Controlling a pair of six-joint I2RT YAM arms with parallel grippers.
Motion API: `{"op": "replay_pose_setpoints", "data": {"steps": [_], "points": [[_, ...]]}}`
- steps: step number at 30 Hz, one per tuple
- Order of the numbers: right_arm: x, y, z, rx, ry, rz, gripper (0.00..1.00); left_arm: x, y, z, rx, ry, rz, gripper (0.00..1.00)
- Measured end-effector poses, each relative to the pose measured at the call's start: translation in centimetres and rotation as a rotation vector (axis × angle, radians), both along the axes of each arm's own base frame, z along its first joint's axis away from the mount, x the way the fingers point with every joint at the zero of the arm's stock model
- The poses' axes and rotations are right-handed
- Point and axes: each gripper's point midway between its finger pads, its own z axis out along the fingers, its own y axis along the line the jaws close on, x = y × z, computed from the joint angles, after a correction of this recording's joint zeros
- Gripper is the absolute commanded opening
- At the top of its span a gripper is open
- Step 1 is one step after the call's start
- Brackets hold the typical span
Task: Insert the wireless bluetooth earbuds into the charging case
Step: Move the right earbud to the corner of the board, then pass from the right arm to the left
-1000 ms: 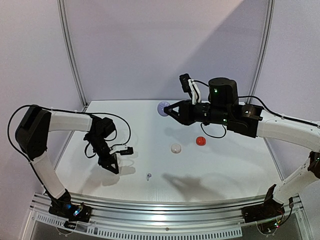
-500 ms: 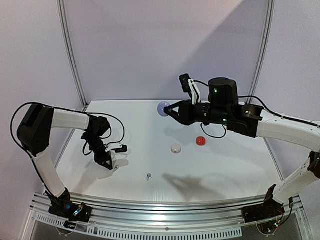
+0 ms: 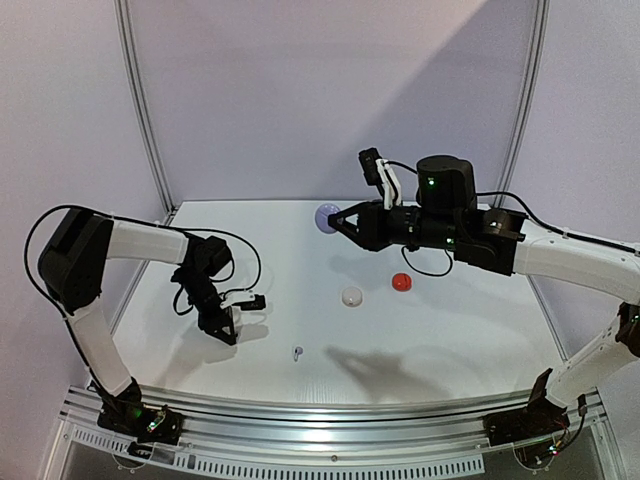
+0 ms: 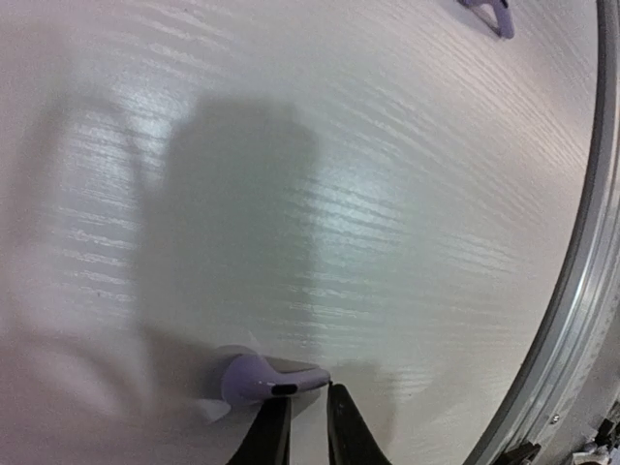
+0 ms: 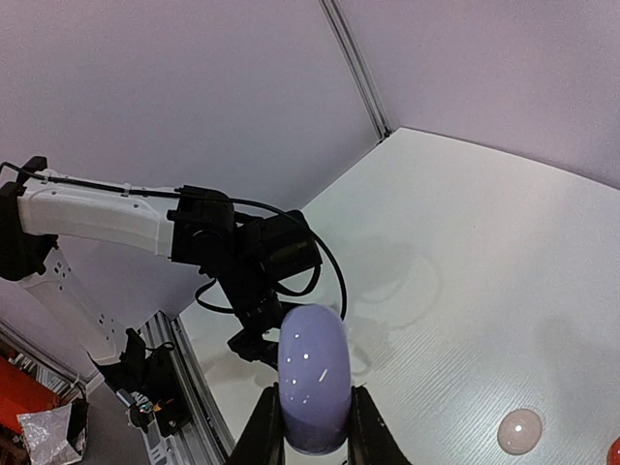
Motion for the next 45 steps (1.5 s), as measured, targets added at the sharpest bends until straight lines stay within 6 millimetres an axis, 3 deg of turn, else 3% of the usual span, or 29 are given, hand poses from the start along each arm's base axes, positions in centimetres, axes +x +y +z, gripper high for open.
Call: {"op": "replay_pose_setpoints", "data": {"steps": [10, 14, 16, 18, 20, 22, 24, 27, 31, 34, 45], "points": [[0.0, 0.0, 0.0, 0.0, 0.001, 0.0, 0.0, -0.3, -0.3, 0.2, -0.018, 0.022, 0.006, 0.17], [0.0, 0.0, 0.2, -0.001, 0.001, 0.0, 0.0, -1.0, -0.9, 2.4, -0.073, 0.055, 0.021, 0.29], [-0.2, 0.2, 0.9, 0.005, -0.008, 0.01, 0.0, -0.4, -1.9, 5.4, -0.154, 0.036, 0.042, 0.35], [-0.6, 0.8, 2.3, 0.021, -0.035, 0.035, 0.0, 1.2, -2.9, 10.0, -0.271, -0.035, 0.068, 0.41], [-1.4, 1.9, 3.8, 0.038, -0.077, 0.086, 0.0, 3.0, -3.7, 16.4, -0.431, -0.15, 0.103, 0.47], [-2.9, 3.6, 5.5, 0.055, -0.125, 0.165, 0.0, 3.3, -3.7, 23.0, -0.585, -0.283, 0.105, 0.56], [-4.5, 5.6, 7.0, 0.073, -0.174, 0.252, 0.0, 1.7, -3.5, 27.8, -0.703, -0.387, 0.074, 0.67], [-6.6, 7.9, 7.8, 0.079, -0.222, 0.357, 0.0, -3.5, -3.5, 32.9, -0.891, -0.496, 0.014, 0.8], [-9.1, 10.4, 7.2, 0.064, -0.262, 0.469, 0.0, -8.9, -3.0, 33.9, -1.08, -0.581, -0.013, 0.82], [-10.6, 12.0, 6.8, 0.041, -0.285, 0.53, 0.0, -10.8, -3.1, 33.6, -1.17, -0.581, -0.016, 0.75], [-14.6, 15.9, 7.5, -0.032, -0.39, 0.65, 0.0, -10.8, -3.8, 34.3, -1.241, -0.484, 0.08, 0.56]]}}
